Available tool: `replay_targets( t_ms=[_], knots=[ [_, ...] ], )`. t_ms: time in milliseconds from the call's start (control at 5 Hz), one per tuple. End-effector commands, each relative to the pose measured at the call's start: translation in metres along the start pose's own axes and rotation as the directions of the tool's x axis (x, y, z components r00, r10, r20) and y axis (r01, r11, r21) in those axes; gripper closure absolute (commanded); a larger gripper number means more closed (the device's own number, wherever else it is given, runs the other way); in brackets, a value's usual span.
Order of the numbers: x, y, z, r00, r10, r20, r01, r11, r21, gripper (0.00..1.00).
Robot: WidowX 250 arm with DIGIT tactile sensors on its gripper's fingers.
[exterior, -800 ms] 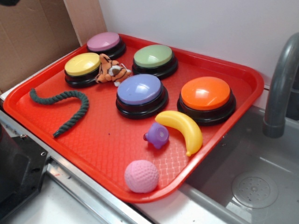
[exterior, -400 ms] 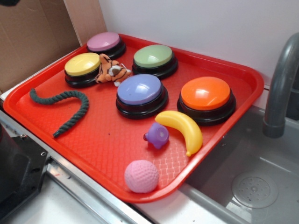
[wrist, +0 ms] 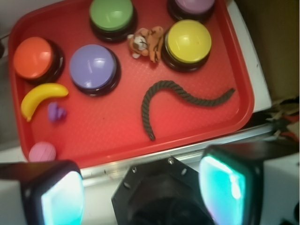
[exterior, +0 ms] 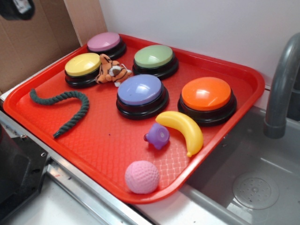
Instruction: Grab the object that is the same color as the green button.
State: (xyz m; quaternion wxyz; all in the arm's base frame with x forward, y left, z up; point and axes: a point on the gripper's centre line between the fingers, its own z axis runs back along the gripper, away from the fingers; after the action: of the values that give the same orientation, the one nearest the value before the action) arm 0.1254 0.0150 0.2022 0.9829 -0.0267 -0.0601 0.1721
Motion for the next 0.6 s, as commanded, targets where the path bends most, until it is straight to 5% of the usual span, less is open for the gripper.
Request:
replay_targets(
  t_ms=[0,400],
  knots=[
    [0.014,0.037,-0.042,0.923,0.375,0.084,-0.376,0.927,-0.003,0.0],
    [0.02,0.066,-0.086,0.792,0.59,0.157,-0.604,0.795,0.056,0.0]
  ],
)
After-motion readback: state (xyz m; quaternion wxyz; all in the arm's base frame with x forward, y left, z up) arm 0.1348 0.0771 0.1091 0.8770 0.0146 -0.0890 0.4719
